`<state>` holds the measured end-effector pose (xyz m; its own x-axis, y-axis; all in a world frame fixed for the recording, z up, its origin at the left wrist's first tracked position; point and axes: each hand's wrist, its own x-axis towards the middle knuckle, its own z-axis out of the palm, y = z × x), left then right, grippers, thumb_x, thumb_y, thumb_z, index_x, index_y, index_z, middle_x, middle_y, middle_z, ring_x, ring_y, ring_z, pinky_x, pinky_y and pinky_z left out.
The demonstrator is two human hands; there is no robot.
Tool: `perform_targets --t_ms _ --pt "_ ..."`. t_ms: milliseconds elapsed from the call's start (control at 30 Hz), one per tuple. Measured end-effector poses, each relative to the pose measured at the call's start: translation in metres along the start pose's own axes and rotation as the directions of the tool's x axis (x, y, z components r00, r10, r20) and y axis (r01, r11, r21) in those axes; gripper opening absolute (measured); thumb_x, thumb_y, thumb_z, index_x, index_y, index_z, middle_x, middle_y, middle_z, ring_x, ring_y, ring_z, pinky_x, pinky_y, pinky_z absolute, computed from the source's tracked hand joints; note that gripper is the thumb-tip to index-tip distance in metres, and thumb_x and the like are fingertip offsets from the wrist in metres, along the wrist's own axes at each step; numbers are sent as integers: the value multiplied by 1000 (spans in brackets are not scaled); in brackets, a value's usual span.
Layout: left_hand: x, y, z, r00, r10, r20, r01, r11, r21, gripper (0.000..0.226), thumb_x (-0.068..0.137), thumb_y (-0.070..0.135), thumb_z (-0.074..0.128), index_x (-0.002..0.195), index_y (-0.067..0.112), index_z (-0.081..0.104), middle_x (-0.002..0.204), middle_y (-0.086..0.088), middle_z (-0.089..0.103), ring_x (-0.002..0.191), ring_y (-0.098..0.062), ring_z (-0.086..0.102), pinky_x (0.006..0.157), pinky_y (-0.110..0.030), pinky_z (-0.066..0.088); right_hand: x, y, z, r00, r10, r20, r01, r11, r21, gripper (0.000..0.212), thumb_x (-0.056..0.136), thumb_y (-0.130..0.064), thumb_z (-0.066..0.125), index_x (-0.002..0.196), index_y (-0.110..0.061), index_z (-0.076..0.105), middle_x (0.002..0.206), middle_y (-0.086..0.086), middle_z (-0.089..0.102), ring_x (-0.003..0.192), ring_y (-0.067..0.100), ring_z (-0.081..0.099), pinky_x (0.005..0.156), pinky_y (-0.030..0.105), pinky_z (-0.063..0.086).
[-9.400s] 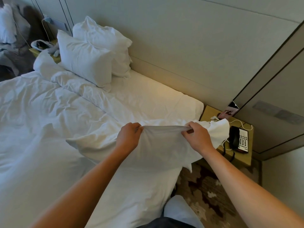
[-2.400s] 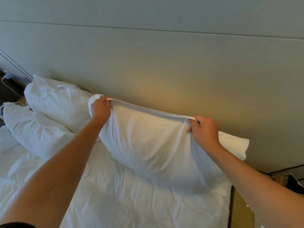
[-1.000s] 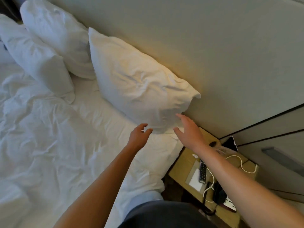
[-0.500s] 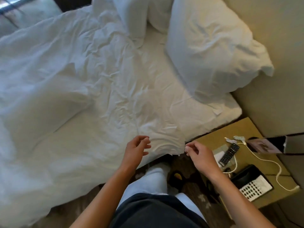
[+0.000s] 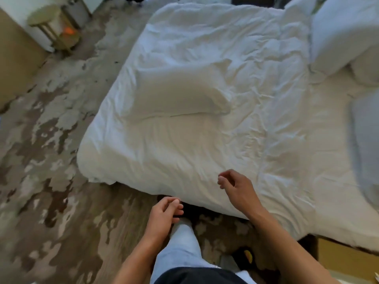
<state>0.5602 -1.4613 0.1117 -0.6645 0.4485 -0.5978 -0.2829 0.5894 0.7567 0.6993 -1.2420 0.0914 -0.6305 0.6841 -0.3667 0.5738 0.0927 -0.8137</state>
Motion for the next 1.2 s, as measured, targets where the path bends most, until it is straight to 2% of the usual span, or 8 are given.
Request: perform_targets --t_ms 133,367,567,767,867,1000,1100,1200 --pt "49 2 -65 999 -28 -32 26 998 -64 17 103 28 58 102 24 75 94 2 79 89 -14 76 78 -34 63 53 -60 53 1000 -13 9 13 999 -30 12 101 -38 62 101 -31 72 92 -12 77 88 8 73 83 35 61" --pt "157 61 -135 996 4 95 0 999 -45 17 103 30 59 101 22 74 92 3 78 88 -14 76 79 -35 62 107 -124 102 993 68 -99 -73 996 -50 11 102 -36 63 102 -31 73 92 -12 76 89 5 73 82 31 60" --pt "219 136 -135 971 80 226 -79 997 -16 18 103 31 57 102 23 74 93 4 78 89 -12 76 83 -38 63 123 -143 91 966 160 -203 -170 985 -32 9 101 -32 65 98 -30 73 87 -12 76 87 4 71 78 25 55" --pt "264 197 -114 949 154 277 -146 988 -51 19 103 29 56 102 21 74 94 2 78 88 -13 76 81 -36 62 160 -143 69 951 215 -222 -228 973 -33 9 100 -33 65 96 -32 72 86 -12 76 82 1 69 72 19 49" --pt "290 212 -116 959 145 242 -138 989 -48 20 104 28 55 103 21 73 94 1 78 89 -14 76 81 -36 62 202 -145 66 956 223 -190 -234 972 -37 8 99 -30 65 96 -29 73 87 -10 76 86 5 72 77 23 54" --pt "335 216 -128 990 60 125 -52 997 -64 20 104 25 56 100 18 74 92 -4 78 89 -19 76 83 -42 62 289 -148 70 979 179 -95 -187 979 -85 9 101 -29 65 95 -29 72 87 -10 75 86 8 72 79 28 57" --pt "376 222 -133 1000 -17 26 19 998 -65 20 103 25 57 99 16 74 92 -5 78 89 -20 76 84 -43 62 371 -154 73 990 140 -14 -141 984 -111 10 101 -31 65 94 -29 72 84 -10 75 83 8 71 77 31 57" --pt "430 242 -128 996 -71 -60 67 995 -71 19 103 25 58 98 16 74 91 -6 77 89 -22 76 83 -43 61 468 -165 74 992 105 70 -93 982 -163 13 101 -31 65 95 -23 74 80 -9 73 77 13 68 79 40 58"
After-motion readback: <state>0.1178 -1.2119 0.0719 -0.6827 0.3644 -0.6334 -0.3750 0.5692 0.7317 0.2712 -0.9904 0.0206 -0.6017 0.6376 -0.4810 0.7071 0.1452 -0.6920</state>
